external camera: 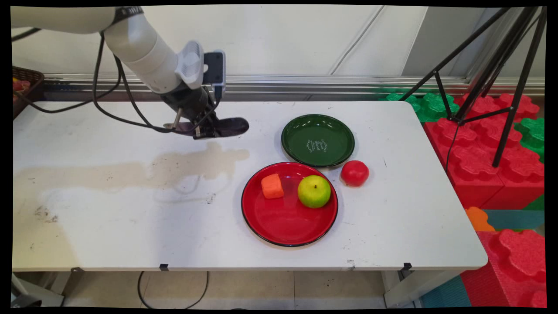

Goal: Place the picked object on the table

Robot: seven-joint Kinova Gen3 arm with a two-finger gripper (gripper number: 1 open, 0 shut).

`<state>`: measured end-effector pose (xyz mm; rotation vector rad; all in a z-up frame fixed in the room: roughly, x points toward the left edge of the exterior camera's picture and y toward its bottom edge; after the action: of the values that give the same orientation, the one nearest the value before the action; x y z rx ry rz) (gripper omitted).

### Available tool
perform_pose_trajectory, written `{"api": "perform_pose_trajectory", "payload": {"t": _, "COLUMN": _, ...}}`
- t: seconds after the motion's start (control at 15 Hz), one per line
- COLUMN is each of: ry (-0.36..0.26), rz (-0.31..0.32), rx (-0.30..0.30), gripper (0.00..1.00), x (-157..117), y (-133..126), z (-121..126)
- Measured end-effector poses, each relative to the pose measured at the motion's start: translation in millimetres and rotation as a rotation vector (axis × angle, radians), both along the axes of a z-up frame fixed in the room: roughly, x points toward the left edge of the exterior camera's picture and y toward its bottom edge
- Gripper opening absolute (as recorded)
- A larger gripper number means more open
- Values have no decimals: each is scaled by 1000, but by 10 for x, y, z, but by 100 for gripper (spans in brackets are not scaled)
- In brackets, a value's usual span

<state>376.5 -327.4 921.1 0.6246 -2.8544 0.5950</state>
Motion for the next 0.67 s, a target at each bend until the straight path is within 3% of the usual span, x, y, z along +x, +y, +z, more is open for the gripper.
{"api": "perform_pose_trajectory", "payload": {"t": 0.4, "ry": -49, "rz": -147, "rx": 36, "gripper": 0, "x": 20, "y": -236, "z": -388}}
{"api": "perform_pose_trajectory", "payload": {"t": 0.67, "ry": -55, "rz": -201, "rx": 57, "gripper": 0, "x": 2, "y": -382, "z": -621}}
